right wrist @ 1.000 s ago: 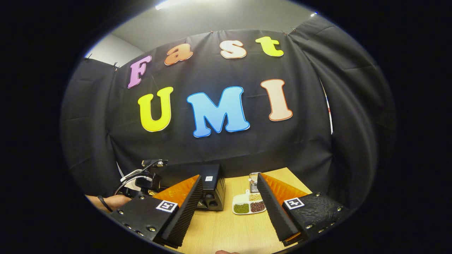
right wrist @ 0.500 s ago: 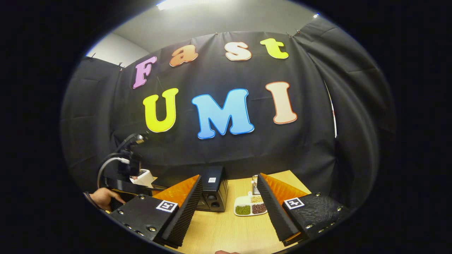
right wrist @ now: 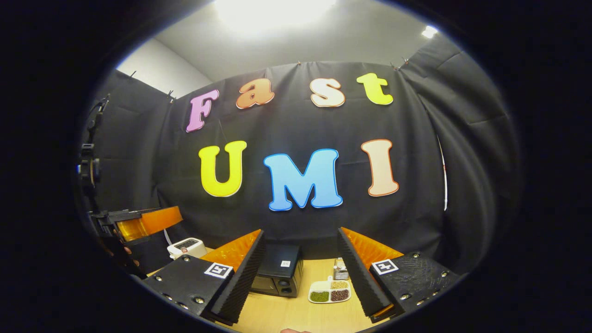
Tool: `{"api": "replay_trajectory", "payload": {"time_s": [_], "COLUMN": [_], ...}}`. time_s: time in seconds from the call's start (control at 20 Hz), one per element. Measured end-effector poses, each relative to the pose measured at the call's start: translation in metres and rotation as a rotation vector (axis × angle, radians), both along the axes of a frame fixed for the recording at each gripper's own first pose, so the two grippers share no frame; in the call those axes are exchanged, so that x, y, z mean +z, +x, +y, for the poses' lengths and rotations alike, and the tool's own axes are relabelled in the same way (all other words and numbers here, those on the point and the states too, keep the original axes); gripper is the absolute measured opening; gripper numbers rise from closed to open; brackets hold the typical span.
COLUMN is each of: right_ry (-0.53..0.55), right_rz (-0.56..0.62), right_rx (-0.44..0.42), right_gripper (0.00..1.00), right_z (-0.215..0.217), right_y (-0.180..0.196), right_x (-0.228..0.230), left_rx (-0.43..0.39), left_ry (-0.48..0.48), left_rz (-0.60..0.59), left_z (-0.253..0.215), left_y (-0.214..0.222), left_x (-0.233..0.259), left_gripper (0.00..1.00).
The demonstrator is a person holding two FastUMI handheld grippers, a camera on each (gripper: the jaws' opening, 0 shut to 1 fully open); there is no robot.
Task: Open the electric oven with the left hand, put the food in, and close the electric oven.
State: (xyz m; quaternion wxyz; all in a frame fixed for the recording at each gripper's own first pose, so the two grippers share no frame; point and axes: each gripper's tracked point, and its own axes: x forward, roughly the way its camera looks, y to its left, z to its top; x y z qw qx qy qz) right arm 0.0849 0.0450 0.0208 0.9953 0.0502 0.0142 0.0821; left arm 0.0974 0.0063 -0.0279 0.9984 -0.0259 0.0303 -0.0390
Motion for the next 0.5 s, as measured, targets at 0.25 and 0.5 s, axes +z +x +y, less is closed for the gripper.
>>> {"api": "replay_trajectory", "payload": {"time_s": [0.25, 0.5], "right_ry": [0.013, 0.001], "right_rz": [-0.026, -0.035], "right_rx": [0.0, -0.012], "right_gripper": [0.94, 0.94], "right_z": [0.016, 0.035], "right_y": [-0.008, -0.013], "right_x": [0.007, 0.008], "left_rx": [0.023, 0.024], "left_ry": [0.107, 0.094], "left_rz": [-0.066, -0.048], "left_z": [0.002, 0.003], "left_y": [-0.005, -0.003], "left_x": [0.008, 0.004], "left_gripper": [0.97, 0.97]}}
